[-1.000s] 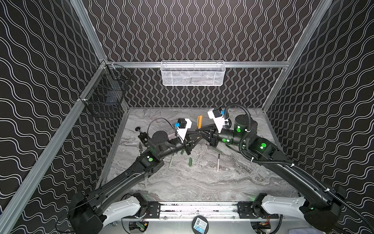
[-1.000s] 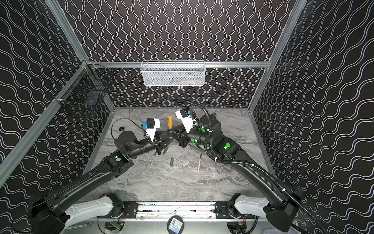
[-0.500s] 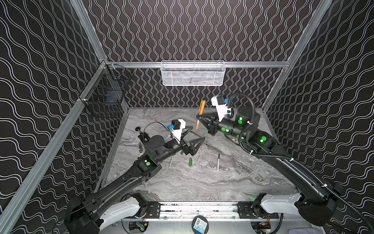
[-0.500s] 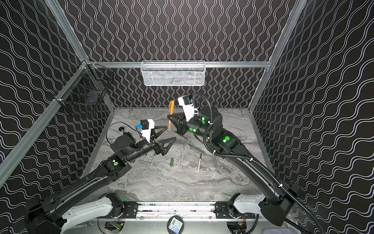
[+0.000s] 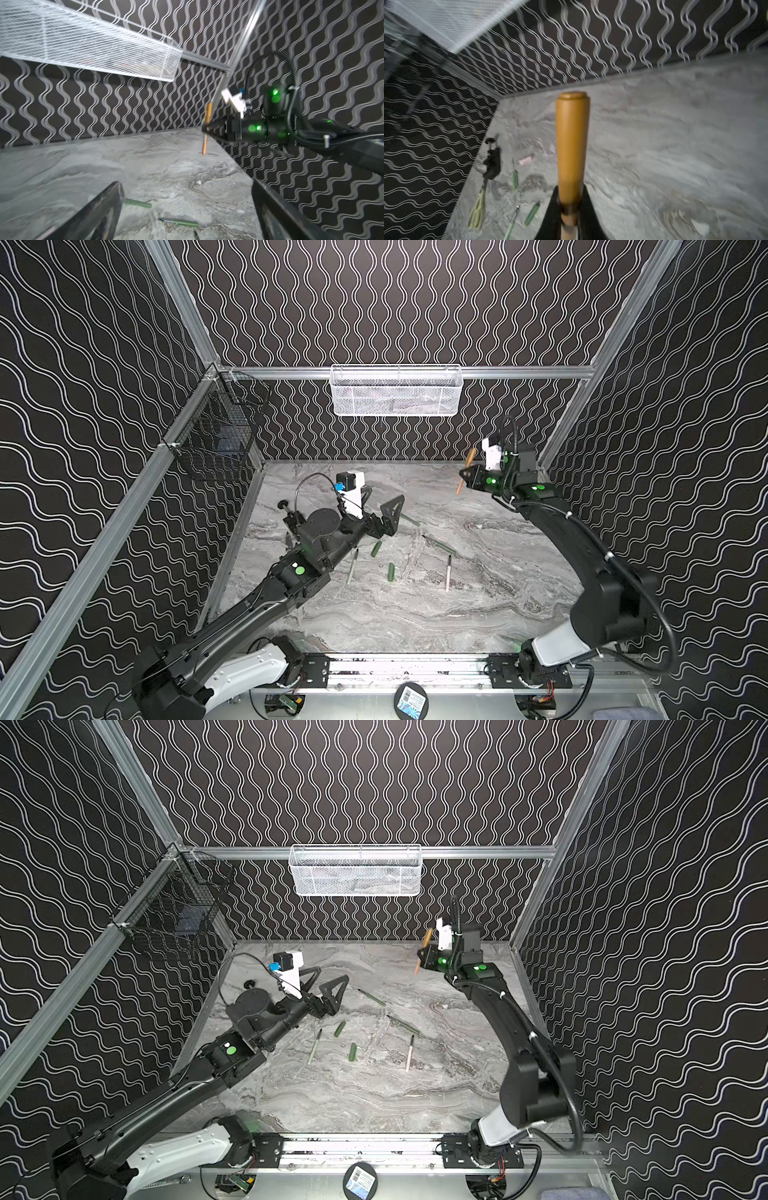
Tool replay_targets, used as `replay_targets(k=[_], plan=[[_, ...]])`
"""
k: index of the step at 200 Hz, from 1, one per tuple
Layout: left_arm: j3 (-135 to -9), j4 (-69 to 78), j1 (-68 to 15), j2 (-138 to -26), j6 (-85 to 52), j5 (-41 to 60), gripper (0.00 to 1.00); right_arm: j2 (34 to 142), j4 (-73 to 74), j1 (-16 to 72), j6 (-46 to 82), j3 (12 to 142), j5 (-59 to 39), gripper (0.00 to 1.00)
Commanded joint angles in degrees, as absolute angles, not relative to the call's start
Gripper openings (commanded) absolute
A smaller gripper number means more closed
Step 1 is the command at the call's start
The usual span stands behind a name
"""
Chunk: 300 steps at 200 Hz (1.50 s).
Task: Insert the pens into the pen caps
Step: 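Carry the capped orange pen away with the right gripper and lay it down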
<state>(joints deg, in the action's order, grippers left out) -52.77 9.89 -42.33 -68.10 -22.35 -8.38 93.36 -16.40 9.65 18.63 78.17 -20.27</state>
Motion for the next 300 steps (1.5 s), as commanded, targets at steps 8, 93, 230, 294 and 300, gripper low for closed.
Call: replay_targets(k=[8,93,230,294,300], plan=[[-55.91,0.62,-40.72,-71.41,-23.66,-13.51,0.98,104.15,-26.90,7.83,15.58,82.05,-23.39,0.02],[-59.07,-4.80,-35.38,-74.03,-27.77,-9.41,0.96,122.29,-34.58,7.63,12.74,87.01,-19.44,0.08],[-59.30,-5.12,-35.41,-71.01,-24.26,-10.34,0.96,121.67,-37.40,7.56,15.62,93.47,-15.89,0.31],[-59.48,-5.96,-32.55,-68.58,-24.36,-12.73,0.96,114.59,-29.86,20.00,22.16,94.99,-8.42,0.47],[-59.42,-5.93,-31.83,-68.22,-24.70,-12.71,0.96,115.11,-27.34,22.24,22.85,95.13,-7.71,0.49]])
